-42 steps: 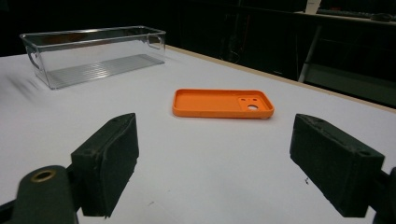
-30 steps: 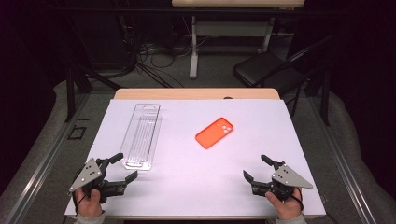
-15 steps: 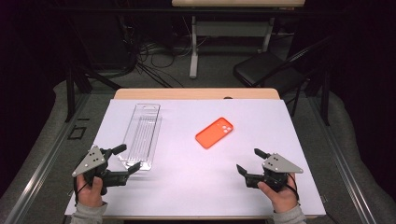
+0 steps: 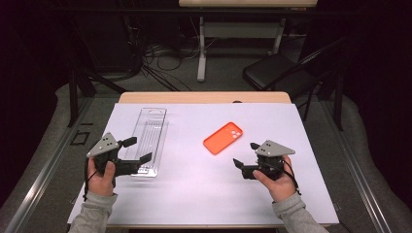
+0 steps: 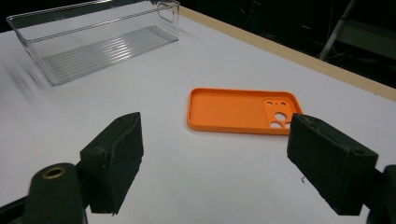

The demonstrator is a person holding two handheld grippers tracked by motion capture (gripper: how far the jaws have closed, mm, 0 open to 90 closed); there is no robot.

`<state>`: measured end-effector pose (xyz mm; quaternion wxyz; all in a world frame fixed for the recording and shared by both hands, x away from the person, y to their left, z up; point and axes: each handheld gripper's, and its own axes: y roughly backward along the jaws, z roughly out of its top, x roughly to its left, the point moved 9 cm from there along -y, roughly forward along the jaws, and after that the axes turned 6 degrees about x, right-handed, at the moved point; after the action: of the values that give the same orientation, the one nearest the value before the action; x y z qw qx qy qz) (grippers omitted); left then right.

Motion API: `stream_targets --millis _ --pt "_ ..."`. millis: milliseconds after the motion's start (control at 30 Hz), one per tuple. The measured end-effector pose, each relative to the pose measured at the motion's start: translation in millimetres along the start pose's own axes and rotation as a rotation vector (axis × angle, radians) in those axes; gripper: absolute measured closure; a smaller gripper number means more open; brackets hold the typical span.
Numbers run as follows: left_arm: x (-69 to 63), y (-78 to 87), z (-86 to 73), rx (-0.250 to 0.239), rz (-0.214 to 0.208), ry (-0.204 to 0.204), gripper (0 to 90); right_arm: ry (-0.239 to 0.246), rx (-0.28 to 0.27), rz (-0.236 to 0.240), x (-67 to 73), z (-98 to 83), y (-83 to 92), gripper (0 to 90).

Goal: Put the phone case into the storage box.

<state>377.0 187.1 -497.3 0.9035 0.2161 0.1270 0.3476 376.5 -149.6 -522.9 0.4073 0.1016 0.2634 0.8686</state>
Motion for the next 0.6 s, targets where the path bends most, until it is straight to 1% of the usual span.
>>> stream_targets --millis 67,100,133,267,333,367,400,467,500,533,600 --pt "2.2 -2.7 5.0 0.006 0.003 0.0 15.6 -0.014 0.01 0.01 -3.2 5.6 -2.8 18.0" --pt "3.3 -4.3 7.4 0.011 0.005 -0.001 15.6 -0.014 0.01 0.01 -3.2 5.6 -2.8 18.0" --pt "4.4 -6.1 9.4 0.02 0.005 0.005 15.7 -0.028 0.023 0.011 -6.6 10.9 -5.8 17.9" --pt "7.4 -14.7 16.2 0.058 0.002 0.027 15.7 -0.047 0.059 0.007 -13.0 19.0 -13.0 18.2" --pt "8.6 -21.5 20.2 0.081 0.0 0.039 15.7 -0.05 0.073 0.006 -15.0 22.3 -17.0 18.3" --pt "8.6 -21.5 20.2 0.081 0.0 0.039 15.7 -0.049 0.085 0.005 -15.7 23.4 -18.7 18.6" --pt "9.6 -26.1 22.5 0.096 0.0 0.044 15.7 -0.051 0.101 0.008 -16.1 24.2 -20.6 18.8" --pt "10.4 -28.4 24.1 0.1 0.004 0.049 15.7 -0.054 0.124 0.012 -16.5 26.0 -24.8 19.2" --pt "11.1 -30.7 25.6 0.105 0.006 0.054 15.7 -0.054 0.124 0.012 -16.5 26.0 -24.8 19.2" --pt "11.8 -32.7 27.1 0.111 0.007 0.057 15.7 -0.055 0.144 0.011 -17.3 28.2 -28.9 19.6" --pt "12.9 -36.7 30.1 0.123 0.012 0.06 15.7 -0.059 0.166 0.01 -18.8 29.8 -33.4 19.9"
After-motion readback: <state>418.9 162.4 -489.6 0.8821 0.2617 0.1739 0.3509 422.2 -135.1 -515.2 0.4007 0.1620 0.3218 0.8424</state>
